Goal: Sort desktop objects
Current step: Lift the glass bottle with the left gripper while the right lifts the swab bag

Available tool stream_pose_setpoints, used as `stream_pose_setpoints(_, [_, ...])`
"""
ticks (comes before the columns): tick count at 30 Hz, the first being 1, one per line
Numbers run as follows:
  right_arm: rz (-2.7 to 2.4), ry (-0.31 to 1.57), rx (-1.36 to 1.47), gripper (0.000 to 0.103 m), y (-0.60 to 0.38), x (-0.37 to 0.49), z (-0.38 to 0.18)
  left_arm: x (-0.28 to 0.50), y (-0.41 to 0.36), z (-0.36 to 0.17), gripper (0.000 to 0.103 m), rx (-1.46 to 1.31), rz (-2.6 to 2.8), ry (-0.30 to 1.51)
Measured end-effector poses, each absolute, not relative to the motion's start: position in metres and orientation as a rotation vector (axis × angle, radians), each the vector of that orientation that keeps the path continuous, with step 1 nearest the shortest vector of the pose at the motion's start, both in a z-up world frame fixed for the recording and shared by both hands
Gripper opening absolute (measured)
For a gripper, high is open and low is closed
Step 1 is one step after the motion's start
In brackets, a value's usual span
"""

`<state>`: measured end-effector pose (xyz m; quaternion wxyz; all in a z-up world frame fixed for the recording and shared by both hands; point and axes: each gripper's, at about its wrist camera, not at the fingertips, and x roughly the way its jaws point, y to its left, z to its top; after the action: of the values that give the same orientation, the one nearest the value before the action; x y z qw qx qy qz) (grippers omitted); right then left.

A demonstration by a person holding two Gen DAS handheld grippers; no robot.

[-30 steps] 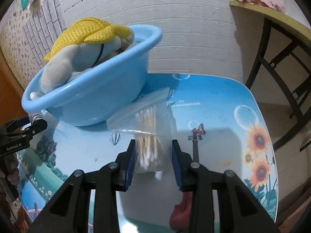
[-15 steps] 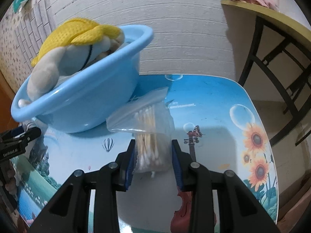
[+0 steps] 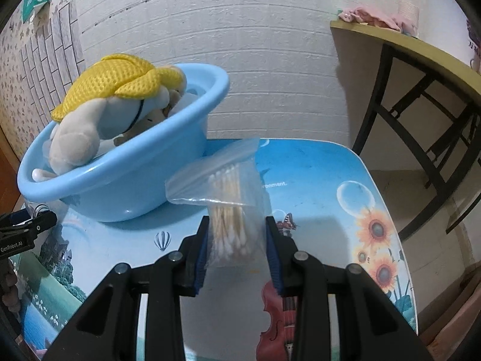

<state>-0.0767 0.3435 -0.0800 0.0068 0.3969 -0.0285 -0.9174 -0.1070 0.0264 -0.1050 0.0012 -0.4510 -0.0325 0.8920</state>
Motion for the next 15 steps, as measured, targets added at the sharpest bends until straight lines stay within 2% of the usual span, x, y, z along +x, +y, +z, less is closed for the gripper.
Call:
stream_pose_setpoints(10, [-2.81,-0.22,1.287,0.033,0.35,-0.077,-0.086,-0.101,0.019,-0.105,0.087,-1.409,2.833,-0.146])
stream_pose_setpoints(15, [-2.827,-0.176,1.204,0.033,0.343,-0.064,-0.077,-0.091,0.015,-0.101,0.087,-1.38,2.869,-0.152])
